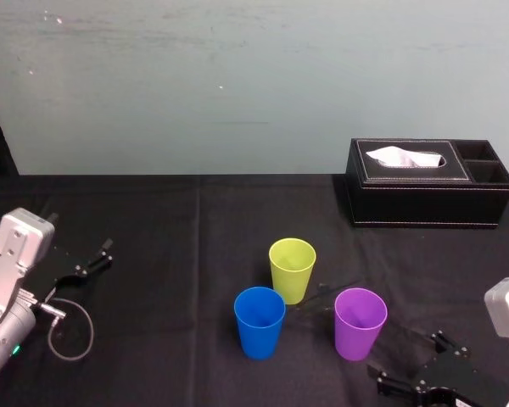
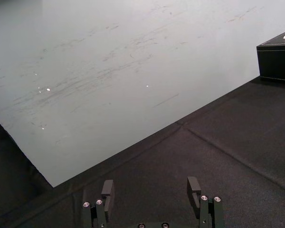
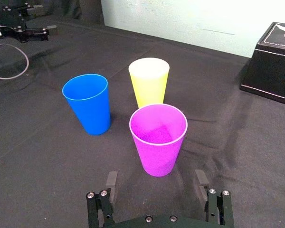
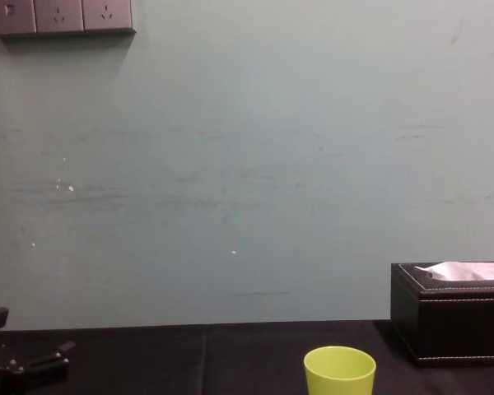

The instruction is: Stack the three plastic cups sequentially using one hand.

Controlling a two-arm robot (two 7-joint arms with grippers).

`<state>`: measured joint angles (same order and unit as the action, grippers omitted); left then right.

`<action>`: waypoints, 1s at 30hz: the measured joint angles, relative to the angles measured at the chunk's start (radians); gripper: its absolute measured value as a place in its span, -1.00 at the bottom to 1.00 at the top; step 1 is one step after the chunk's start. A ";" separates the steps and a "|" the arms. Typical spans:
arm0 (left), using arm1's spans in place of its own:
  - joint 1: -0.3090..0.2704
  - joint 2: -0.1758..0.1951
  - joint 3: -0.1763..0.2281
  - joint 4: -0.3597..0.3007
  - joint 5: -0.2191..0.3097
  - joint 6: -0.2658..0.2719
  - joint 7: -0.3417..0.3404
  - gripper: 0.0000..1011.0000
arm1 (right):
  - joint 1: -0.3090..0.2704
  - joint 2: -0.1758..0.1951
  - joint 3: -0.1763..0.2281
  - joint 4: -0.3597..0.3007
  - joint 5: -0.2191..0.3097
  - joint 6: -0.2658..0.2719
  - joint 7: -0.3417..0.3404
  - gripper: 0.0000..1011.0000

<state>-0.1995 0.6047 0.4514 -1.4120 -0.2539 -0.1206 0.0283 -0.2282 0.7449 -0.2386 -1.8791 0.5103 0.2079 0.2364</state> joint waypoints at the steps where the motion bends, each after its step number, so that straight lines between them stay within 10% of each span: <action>1: 0.000 0.000 0.000 0.000 0.000 0.000 0.000 0.98 | 0.004 -0.004 -0.002 0.003 -0.003 0.002 0.001 0.98; 30: 0.000 0.000 0.000 0.000 0.000 0.000 0.000 0.98 | 0.102 -0.138 -0.037 0.086 -0.114 0.047 0.015 0.98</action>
<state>-0.1995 0.6047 0.4514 -1.4120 -0.2539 -0.1205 0.0283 -0.1261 0.6067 -0.2757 -1.7932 0.3966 0.2546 0.2516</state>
